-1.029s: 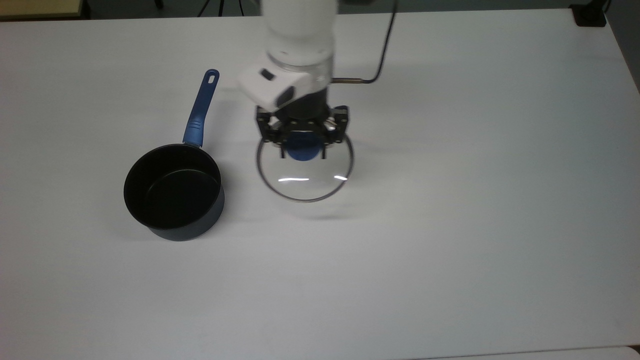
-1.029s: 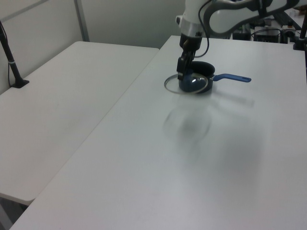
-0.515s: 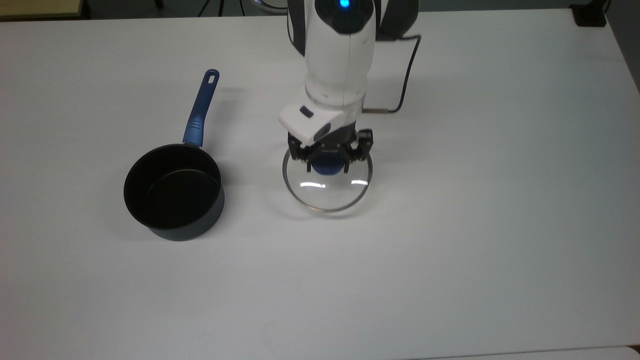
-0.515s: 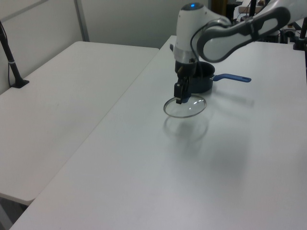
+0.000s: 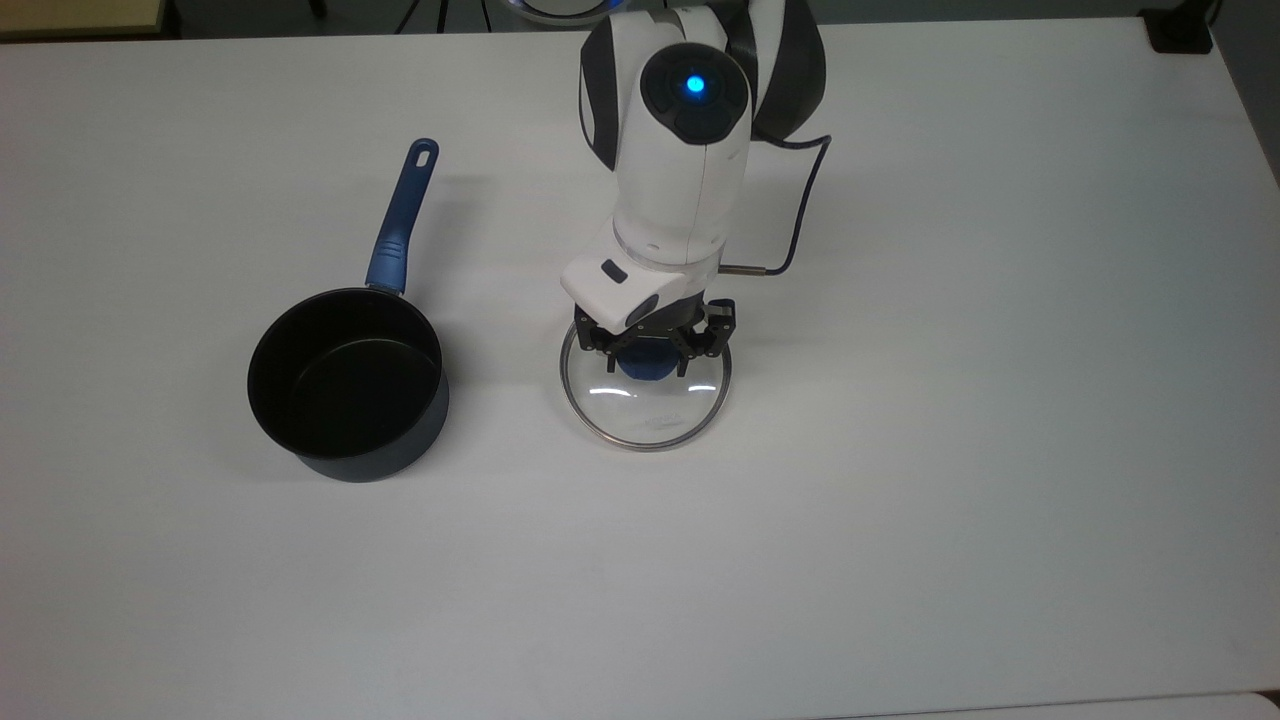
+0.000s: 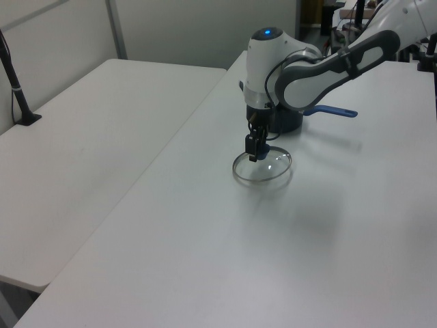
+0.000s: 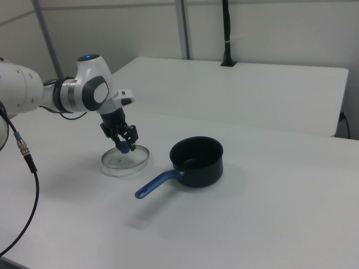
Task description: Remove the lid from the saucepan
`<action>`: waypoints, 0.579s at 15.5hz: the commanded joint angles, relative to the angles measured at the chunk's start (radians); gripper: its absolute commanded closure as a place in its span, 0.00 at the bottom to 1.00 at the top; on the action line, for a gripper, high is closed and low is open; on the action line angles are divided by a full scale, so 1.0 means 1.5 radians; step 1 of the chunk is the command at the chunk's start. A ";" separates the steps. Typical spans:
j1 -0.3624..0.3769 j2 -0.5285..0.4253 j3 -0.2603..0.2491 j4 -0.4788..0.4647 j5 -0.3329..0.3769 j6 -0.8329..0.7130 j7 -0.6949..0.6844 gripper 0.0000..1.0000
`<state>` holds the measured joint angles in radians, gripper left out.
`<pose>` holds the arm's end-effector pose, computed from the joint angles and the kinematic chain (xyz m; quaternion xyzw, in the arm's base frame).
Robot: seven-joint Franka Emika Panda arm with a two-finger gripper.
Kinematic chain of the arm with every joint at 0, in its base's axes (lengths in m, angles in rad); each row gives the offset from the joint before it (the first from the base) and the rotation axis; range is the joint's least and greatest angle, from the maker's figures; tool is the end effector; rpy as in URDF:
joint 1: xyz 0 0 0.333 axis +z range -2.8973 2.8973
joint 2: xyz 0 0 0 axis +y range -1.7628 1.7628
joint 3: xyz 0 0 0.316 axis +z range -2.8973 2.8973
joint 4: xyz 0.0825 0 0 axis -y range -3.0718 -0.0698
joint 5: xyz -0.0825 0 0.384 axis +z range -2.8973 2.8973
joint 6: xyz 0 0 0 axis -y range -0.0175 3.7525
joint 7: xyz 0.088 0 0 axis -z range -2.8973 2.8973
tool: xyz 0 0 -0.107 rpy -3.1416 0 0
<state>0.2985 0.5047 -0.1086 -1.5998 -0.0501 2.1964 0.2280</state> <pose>0.6809 0.1394 0.3488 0.9978 0.0026 0.0558 0.0360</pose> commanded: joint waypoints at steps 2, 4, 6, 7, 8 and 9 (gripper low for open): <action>0.008 0.006 -0.009 0.006 -0.012 0.031 0.021 0.40; 0.004 0.008 -0.010 0.006 -0.013 0.032 0.020 0.39; 0.003 0.009 -0.010 0.006 -0.013 0.035 0.020 0.36; 0.003 0.010 -0.010 0.005 -0.014 0.036 0.020 0.35; 0.003 0.010 -0.009 0.006 -0.019 0.036 0.020 0.35; 0.003 0.011 -0.009 0.005 -0.026 0.036 0.021 0.35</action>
<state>0.2917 0.5162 -0.1107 -1.5992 -0.0545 2.2298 0.2336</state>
